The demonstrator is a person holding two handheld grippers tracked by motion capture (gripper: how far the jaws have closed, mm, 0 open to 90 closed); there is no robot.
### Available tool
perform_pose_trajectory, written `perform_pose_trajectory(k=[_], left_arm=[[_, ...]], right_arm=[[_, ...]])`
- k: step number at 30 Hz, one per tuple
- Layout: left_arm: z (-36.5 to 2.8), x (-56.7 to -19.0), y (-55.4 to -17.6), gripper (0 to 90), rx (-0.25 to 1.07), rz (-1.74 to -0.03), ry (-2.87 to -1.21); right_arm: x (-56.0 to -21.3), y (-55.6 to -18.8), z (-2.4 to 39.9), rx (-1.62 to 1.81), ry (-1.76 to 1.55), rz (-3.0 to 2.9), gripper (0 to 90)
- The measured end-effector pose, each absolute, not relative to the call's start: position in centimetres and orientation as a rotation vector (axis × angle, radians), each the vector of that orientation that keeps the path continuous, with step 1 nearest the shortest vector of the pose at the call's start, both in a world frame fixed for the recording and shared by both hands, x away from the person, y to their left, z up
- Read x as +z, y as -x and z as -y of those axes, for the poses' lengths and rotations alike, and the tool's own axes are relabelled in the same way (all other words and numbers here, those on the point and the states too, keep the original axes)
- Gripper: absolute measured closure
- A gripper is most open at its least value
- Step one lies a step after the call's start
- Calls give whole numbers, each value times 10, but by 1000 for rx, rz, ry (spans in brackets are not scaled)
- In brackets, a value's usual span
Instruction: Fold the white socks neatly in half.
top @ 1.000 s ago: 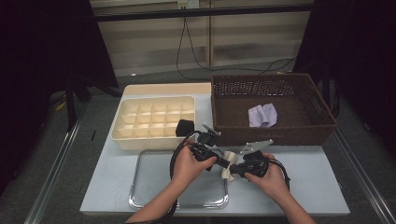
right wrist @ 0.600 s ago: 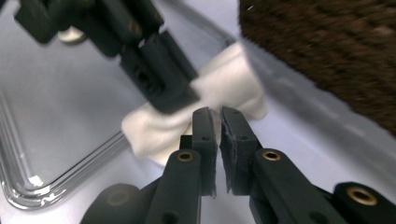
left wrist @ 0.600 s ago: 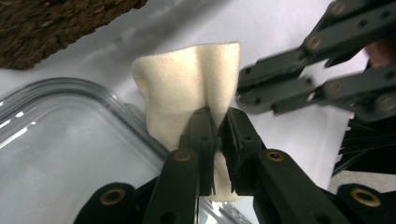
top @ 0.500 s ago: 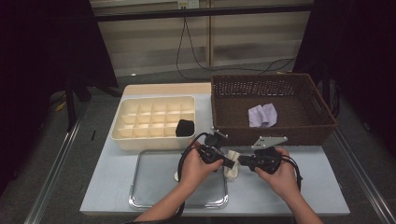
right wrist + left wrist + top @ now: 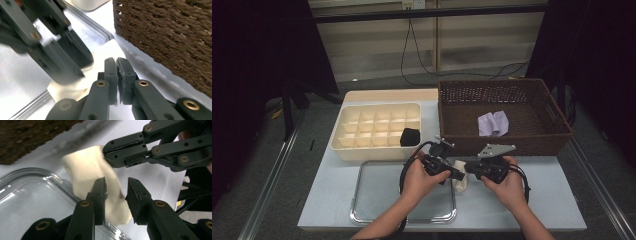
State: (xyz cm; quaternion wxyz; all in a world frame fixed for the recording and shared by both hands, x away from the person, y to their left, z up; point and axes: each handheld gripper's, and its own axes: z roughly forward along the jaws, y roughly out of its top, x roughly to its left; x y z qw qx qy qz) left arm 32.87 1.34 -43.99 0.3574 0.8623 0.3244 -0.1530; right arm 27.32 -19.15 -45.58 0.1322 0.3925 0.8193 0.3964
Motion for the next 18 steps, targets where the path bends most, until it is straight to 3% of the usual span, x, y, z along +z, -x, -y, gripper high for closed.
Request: perform_pose_trajectory(k=[6, 18], left_arm=[[-28, -442, -335, 610, -397, -904, -2213], [-9, -457, -332, 460, -379, -895, -2240]], right_arm=[[-457, -273, 189, 1149, -1127, -2395, 876], [-458, -270, 193, 1154, -1147, -2404, 875]])
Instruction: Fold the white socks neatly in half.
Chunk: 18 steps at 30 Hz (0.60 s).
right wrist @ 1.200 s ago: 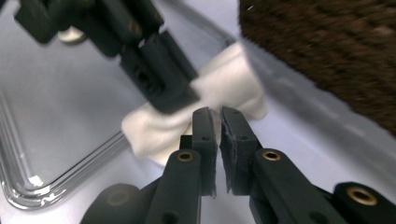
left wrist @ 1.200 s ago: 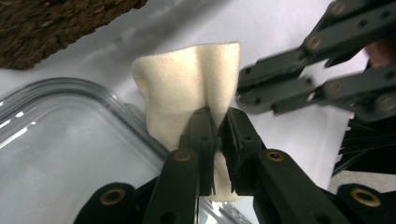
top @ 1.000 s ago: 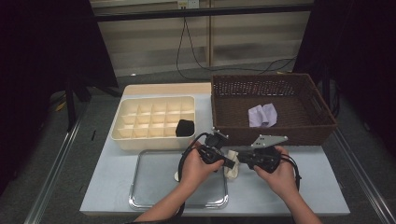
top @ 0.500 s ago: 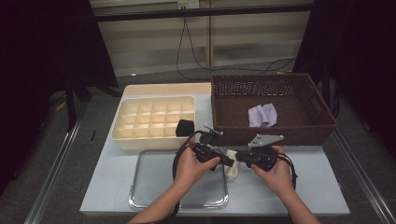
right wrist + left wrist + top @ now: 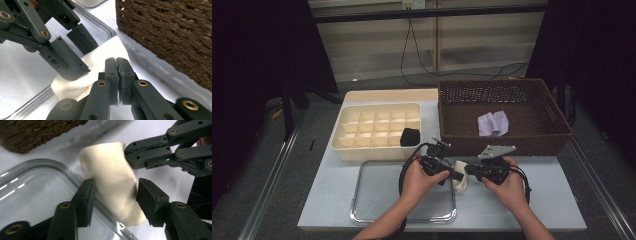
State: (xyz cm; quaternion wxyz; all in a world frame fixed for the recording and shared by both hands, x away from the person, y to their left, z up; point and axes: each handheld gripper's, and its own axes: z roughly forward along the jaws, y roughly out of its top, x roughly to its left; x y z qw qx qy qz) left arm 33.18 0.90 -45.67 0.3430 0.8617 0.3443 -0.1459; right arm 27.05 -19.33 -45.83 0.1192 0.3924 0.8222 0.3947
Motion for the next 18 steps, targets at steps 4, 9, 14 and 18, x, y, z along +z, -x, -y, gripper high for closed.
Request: perform_pose_trajectory(k=[4, 9, 14, 18], left_arm=[[-2, -461, -331, 458, -356, -872, -2277], [2, -461, -329, 507, -326, -865, -2298], [6, -459, -329, 513, -318, -853, -2324], [11, -460, -327, 531, -304, -843, -2333]], right_arm=[[-460, -269, 194, 1149, -1149, -2410, 877], [-461, -269, 197, 1150, -1156, -2411, 874], [-462, -267, 198, 1142, -1165, -2411, 876], [-464, -266, 201, 1138, -1166, -2410, 876]])
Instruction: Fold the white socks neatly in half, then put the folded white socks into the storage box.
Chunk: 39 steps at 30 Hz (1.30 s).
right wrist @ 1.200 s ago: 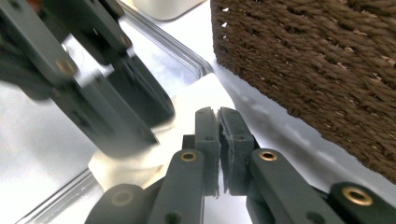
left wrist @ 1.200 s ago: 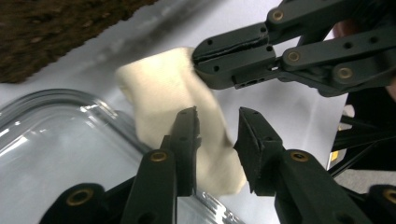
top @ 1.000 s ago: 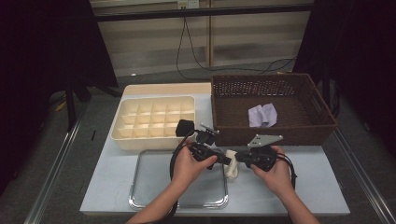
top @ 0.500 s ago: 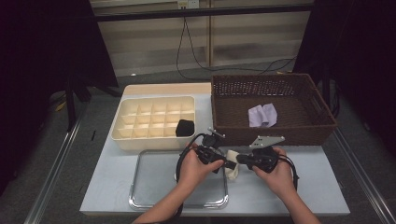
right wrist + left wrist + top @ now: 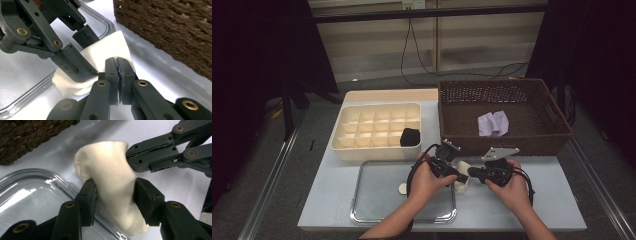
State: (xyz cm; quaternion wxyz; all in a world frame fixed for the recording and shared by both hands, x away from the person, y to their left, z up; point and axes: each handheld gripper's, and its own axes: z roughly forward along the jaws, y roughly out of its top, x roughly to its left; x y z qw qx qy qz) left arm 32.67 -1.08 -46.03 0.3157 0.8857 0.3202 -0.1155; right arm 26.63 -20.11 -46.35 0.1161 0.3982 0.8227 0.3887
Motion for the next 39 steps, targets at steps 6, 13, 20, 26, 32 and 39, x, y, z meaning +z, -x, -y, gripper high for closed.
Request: perform_pose_trajectory(k=[6, 13, 20, 26, 32, 39], left_arm=[[10, -461, -325, 642, -296, -852, -2343], [2, -456, -327, 714, -340, -857, -2315], [-19, -441, -332, 712, -376, -868, -2273], [-37, -426, -335, 710, -408, -868, -2241], [-49, -414, -339, 708, -413, -884, -2222], [-61, -402, -344, 706, -420, -897, -2215]], right_arm=[[-465, -265, 202, 1153, -1181, -2409, 876], [-462, -264, 206, 1223, -1197, -2396, 784], [-460, -262, 210, 1205, -1200, -2388, 645], [-462, -263, 206, 1181, -1213, -2403, 506], [-462, -263, 203, 1169, -1228, -2406, 353], [-463, -263, 201, 1152, -1229, -2418, 265]])
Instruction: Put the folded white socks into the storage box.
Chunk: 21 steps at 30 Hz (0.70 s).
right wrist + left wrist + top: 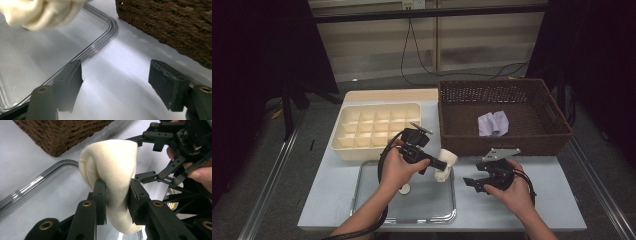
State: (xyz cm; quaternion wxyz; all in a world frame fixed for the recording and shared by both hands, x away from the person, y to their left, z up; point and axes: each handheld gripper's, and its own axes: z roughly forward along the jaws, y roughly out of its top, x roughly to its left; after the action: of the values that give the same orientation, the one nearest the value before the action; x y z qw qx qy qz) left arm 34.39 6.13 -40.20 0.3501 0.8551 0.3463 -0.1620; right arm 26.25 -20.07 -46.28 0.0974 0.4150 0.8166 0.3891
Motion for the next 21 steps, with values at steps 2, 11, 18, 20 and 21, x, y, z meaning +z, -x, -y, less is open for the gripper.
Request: perform_pose_trajectory(k=[2, 11, 18, 20, 21], left_arm=[[-64, -399, -345, 706, -431, -903, -2213], [-83, -385, -355, 704, -416, -929, -2216], [-101, -375, -367, 703, -390, -961, -2199], [-104, -373, -369, 703, -380, -968, -2200], [-105, -372, -370, 703, -385, -981, -2186]], right_arm=[[-463, -263, 200, 1144, -1232, -2417, 252], [-464, -263, 198, 1139, -1223, -2437, 217], [-464, -264, 198, 1133, -1224, -2433, 176], [-464, -264, 198, 1133, -1225, -2426, 165], [-464, -264, 198, 1133, -1225, -2426, 165]])
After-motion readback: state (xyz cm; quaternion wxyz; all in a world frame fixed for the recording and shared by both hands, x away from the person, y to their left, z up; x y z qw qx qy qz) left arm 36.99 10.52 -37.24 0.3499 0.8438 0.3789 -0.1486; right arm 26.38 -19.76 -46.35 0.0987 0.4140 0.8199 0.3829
